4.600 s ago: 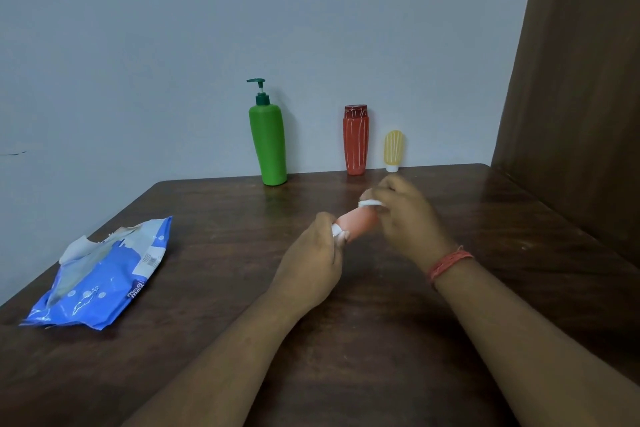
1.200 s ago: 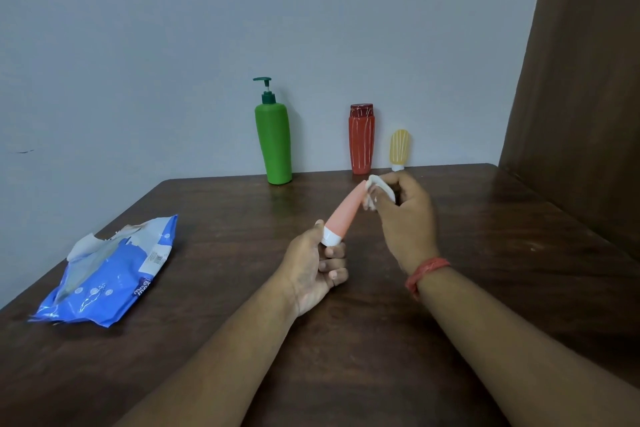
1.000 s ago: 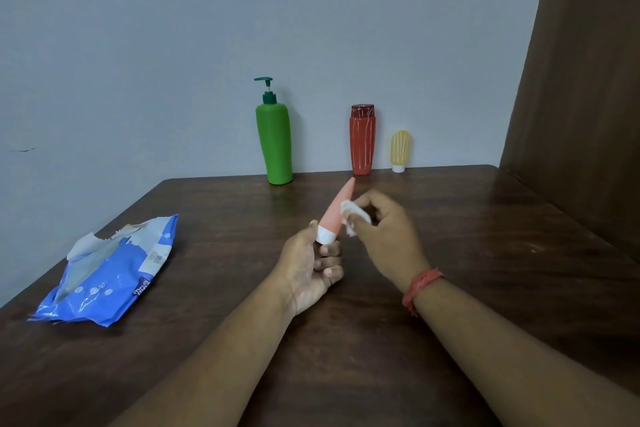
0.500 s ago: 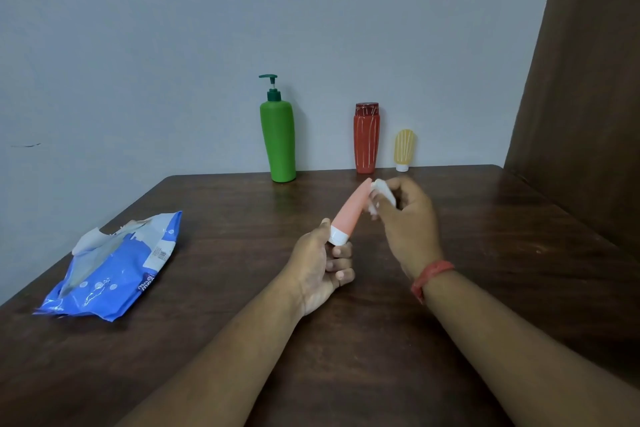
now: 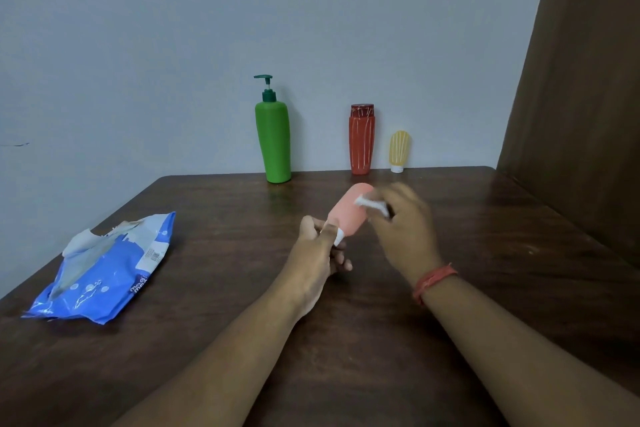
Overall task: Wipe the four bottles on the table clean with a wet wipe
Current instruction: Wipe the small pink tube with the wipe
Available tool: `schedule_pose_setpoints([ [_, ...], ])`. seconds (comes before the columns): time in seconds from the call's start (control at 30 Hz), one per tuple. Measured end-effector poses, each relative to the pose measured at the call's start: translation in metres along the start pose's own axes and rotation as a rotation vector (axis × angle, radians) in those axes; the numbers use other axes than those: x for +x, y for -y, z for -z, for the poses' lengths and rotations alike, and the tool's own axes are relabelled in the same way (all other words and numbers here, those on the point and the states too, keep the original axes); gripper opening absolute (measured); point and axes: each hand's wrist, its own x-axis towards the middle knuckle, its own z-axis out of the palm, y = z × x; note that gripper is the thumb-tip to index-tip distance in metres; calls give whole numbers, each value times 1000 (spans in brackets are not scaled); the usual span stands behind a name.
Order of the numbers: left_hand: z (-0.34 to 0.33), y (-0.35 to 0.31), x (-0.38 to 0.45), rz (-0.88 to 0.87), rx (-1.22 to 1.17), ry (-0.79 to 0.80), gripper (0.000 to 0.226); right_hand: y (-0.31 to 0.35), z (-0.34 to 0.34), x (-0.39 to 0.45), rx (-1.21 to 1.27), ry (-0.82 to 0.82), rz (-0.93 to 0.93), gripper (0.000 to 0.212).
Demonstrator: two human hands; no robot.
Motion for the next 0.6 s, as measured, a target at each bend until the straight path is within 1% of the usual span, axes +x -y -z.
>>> schedule_pose_setpoints([
  [0.07,4,0,1,-15,-41,-39,12,5,-10,-6,-44,130,115,19],
  [0.1,7,0,1,-23,-53,-45,12,5,-13,-6,-74,159,171,19],
  [0.13,8,-1,0,-32,-53,-36,13,5,-13,-3,-94,151,202,19],
  [0.17,9,-1,-1,-38,-37,-14,12,4,-11,1,-93,108,187,19],
  [0.27,5,-1,-3,-49,107,61,15,-1,4,12,-93,-69,22,18],
  [0.33,3,-2,-3,-63,214,95,19,-4,11,14,-109,-96,-55,18],
  [0.4,3,-2,-2,-69,240,91,20,-4,12,10,-107,-68,-82,20],
  [0.47,4,-2,-2,-61,148,52,21,-2,8,5,-70,2,-64,21],
  [0.57,7,-3,-1,-75,-147,-9,12,8,-8,-4,-28,157,63,17],
  [0.6,9,-4,0,-72,-221,-26,11,10,-14,-7,-6,182,93,16],
])
